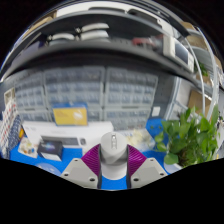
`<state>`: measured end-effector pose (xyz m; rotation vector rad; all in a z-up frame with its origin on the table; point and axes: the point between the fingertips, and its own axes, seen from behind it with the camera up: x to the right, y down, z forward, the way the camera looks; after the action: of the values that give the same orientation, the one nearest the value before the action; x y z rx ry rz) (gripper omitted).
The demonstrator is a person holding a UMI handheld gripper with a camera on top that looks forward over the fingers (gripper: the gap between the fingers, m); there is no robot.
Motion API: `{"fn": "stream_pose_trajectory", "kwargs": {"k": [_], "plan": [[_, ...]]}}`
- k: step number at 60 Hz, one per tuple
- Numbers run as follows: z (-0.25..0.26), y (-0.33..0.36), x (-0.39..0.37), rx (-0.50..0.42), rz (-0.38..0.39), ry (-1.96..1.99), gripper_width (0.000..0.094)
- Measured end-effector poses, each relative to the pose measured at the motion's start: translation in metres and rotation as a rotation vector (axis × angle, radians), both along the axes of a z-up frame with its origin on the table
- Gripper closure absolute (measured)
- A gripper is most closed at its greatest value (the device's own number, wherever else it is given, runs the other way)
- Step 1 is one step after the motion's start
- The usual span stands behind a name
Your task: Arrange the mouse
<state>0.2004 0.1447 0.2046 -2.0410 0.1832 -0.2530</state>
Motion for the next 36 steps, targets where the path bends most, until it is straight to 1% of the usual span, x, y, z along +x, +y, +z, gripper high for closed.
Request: {"fn": "stream_pose_trajectory", "kwargs": {"k": [3,6,9,13,19,24,30,36], "plan": [[0.031,0.006,-0.031,0.049,0.020,-0.006,0.0594],[0.052,0.010,-0.067,0.081,0.045,-0.006,0.0595],[0.061,0.014,-0.109,0.094,0.078,0.003,0.0596],[0.052,0.016,-0.159,0.081,0.123,0.012,0.0592],[0.002,0.019,-0.227,0.004,0.177,0.047,0.0592],[-0.059,0.012,-0.262,-0.087,0.199,0.053,0.0594],[-0.127,0.000,-0.289,-0.195,0.194,0.077,0.0597],[-0.177,-0.014,-0.297,-0.278,0.187,0.080,0.0595]]}}
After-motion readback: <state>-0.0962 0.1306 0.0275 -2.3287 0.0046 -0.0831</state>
